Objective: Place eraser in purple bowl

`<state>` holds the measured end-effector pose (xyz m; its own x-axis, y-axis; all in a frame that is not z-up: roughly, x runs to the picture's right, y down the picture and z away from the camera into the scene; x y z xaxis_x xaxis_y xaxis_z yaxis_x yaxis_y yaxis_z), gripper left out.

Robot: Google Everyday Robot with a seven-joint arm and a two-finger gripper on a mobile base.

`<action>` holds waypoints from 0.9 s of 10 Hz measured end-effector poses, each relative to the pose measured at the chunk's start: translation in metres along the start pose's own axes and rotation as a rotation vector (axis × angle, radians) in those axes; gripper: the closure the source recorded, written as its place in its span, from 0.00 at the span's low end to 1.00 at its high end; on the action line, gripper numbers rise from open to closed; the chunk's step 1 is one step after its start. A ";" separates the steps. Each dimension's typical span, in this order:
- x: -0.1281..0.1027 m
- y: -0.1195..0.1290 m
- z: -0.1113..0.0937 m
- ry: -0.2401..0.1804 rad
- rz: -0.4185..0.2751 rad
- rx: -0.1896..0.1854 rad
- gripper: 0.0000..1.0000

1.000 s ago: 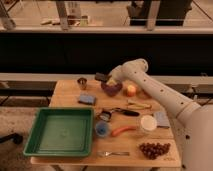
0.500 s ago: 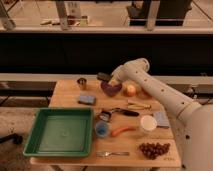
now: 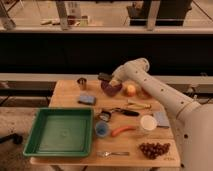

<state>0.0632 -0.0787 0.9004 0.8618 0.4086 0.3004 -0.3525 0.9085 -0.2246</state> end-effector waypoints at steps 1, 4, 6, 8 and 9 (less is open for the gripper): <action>-0.002 -0.001 -0.002 0.004 0.002 0.001 0.59; -0.003 -0.003 -0.002 0.010 0.004 0.006 0.44; 0.001 -0.006 -0.002 0.015 0.011 0.018 0.26; 0.006 -0.011 -0.003 0.027 0.029 0.042 0.20; 0.010 -0.013 -0.003 0.034 0.039 0.052 0.20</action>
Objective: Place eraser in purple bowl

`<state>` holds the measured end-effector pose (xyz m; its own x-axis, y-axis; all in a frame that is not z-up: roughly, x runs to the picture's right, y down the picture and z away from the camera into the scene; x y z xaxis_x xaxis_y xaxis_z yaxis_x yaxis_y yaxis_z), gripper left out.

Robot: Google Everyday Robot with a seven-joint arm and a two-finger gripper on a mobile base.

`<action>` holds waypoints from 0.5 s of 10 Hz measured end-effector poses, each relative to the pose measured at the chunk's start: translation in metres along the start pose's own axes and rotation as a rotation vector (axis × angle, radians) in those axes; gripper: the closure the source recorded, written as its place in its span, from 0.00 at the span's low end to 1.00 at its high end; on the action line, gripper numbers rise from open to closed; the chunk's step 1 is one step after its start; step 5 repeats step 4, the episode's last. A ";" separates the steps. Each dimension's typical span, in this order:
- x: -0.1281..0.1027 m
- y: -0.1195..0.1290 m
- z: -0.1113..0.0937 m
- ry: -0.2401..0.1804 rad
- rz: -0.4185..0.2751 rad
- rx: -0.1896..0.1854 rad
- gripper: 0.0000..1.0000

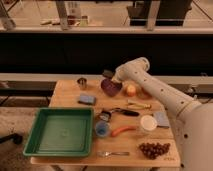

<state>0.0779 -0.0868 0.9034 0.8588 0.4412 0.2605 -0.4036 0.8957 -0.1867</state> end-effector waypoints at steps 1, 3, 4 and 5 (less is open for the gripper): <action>0.004 -0.003 -0.001 0.006 0.011 0.008 0.20; 0.005 -0.004 -0.001 0.011 0.020 0.019 0.20; 0.001 -0.004 -0.002 0.007 0.018 0.031 0.20; 0.001 -0.004 -0.002 0.007 0.018 0.031 0.20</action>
